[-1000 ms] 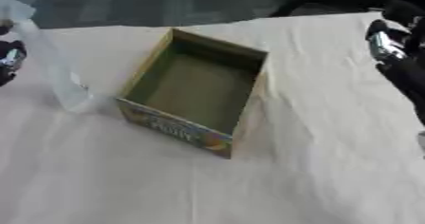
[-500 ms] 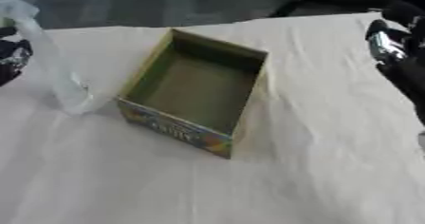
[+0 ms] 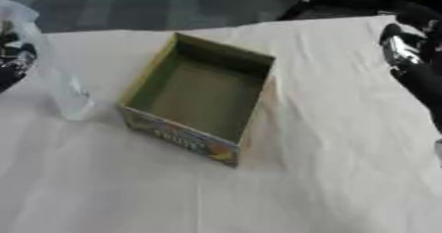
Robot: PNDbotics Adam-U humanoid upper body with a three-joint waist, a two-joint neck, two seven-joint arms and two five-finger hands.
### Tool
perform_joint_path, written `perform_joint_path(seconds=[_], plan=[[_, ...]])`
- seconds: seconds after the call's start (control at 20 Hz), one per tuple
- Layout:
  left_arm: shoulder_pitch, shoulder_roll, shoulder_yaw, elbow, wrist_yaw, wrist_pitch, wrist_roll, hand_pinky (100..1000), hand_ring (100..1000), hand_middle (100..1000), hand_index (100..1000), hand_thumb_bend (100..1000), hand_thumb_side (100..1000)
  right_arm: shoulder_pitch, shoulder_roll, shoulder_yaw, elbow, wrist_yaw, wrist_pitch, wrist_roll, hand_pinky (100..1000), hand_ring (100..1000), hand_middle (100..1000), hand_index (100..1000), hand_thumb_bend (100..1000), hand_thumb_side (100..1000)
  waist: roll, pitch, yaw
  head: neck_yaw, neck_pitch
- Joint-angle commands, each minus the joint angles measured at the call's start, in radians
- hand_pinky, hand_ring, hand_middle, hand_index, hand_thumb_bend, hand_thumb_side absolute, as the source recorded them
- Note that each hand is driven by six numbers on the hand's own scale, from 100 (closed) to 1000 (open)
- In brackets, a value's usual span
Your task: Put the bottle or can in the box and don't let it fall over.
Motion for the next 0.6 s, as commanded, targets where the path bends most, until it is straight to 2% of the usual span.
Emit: perform_joint_path(seconds=[0.05,0.6], plan=[[-0.023,0.007,-0.001,-0.010,0.009,0.003,0.013,1000,815,711,1000,100,580,-0.015,-0.024,-0.007,-0.018,-0.007,-0.001,0.005,884,892,917,958,100,548,-0.003,-0.013,-0.001,-0.002,-0.016],[-0.041,-0.020,-0.006,0.005,-0.002,0.026,0.085,1000,810,702,987,100,573,-0.015,-0.022,-0.007,-0.016,-0.008,-0.001,0.008,882,892,917,956,100,550,-0.003,-0.009,-0.002,-0.002,-0.023]])
